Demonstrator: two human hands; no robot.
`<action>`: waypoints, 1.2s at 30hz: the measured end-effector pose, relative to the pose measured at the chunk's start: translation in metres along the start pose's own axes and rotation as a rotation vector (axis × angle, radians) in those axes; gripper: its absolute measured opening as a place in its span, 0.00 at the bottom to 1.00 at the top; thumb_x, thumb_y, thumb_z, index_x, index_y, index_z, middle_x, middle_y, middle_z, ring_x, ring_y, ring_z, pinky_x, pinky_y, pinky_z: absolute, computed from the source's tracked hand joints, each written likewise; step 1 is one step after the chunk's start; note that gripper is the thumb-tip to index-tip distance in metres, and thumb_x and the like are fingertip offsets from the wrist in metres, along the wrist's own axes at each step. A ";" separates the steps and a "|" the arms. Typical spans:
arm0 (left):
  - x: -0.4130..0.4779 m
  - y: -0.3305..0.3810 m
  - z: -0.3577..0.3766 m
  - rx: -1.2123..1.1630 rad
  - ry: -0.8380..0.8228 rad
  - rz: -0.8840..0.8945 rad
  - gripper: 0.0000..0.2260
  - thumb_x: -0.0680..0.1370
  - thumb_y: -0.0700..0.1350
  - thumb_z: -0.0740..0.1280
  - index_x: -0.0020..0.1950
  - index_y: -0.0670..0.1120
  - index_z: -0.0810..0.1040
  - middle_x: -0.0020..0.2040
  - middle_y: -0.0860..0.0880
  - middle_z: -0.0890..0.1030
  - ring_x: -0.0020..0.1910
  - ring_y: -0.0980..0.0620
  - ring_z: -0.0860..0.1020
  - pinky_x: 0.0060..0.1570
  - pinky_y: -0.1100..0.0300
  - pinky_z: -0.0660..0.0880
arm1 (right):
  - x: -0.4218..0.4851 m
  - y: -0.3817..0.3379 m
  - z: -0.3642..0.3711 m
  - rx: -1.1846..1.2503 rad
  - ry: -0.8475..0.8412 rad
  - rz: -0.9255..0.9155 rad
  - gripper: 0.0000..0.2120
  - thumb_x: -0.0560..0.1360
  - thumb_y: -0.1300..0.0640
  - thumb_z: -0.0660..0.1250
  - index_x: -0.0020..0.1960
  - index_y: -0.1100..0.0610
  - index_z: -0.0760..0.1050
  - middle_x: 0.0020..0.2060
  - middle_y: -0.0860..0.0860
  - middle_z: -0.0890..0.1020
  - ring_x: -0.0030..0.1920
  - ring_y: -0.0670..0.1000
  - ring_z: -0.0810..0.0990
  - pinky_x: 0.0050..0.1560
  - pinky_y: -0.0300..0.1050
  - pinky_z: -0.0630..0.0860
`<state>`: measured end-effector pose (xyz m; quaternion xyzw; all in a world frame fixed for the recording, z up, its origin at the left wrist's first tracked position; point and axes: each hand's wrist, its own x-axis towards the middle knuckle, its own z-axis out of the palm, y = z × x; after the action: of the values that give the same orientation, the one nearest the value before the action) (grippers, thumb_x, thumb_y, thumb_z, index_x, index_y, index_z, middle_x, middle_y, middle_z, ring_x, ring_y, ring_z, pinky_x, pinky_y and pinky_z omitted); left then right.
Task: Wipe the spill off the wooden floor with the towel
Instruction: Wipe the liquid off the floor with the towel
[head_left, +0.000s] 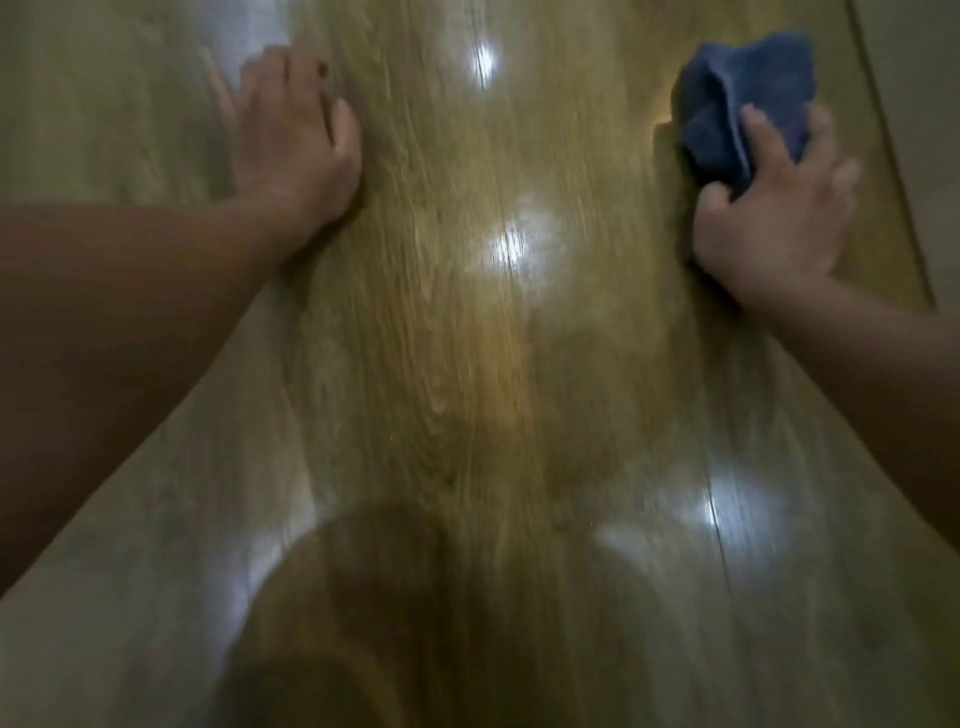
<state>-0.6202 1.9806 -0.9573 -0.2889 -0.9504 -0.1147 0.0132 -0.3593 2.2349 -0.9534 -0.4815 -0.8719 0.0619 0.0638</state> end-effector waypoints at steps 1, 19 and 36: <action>-0.015 0.007 -0.001 0.093 -0.007 0.019 0.23 0.78 0.55 0.49 0.65 0.43 0.70 0.64 0.41 0.73 0.68 0.41 0.68 0.75 0.34 0.44 | 0.001 0.000 -0.001 -0.004 0.010 -0.019 0.30 0.75 0.44 0.58 0.77 0.41 0.58 0.80 0.52 0.53 0.72 0.64 0.61 0.73 0.58 0.59; -0.121 0.021 0.011 -0.106 -0.084 -0.070 0.17 0.80 0.49 0.57 0.67 0.45 0.73 0.76 0.46 0.65 0.78 0.43 0.54 0.74 0.33 0.42 | -0.074 0.012 -0.012 -0.065 -0.136 -0.259 0.33 0.75 0.47 0.63 0.78 0.41 0.56 0.80 0.52 0.54 0.69 0.64 0.66 0.69 0.59 0.65; -0.117 -0.009 -0.016 -0.050 -0.362 0.118 0.21 0.82 0.53 0.62 0.70 0.43 0.67 0.79 0.42 0.57 0.79 0.39 0.50 0.74 0.35 0.44 | -0.202 0.008 -0.014 0.141 -0.189 -0.616 0.33 0.70 0.47 0.66 0.75 0.41 0.66 0.77 0.53 0.63 0.65 0.62 0.72 0.65 0.57 0.71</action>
<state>-0.5288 1.9056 -0.9541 -0.3604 -0.9154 -0.0835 -0.1585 -0.2440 2.0682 -0.9516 -0.1817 -0.9722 0.1444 0.0315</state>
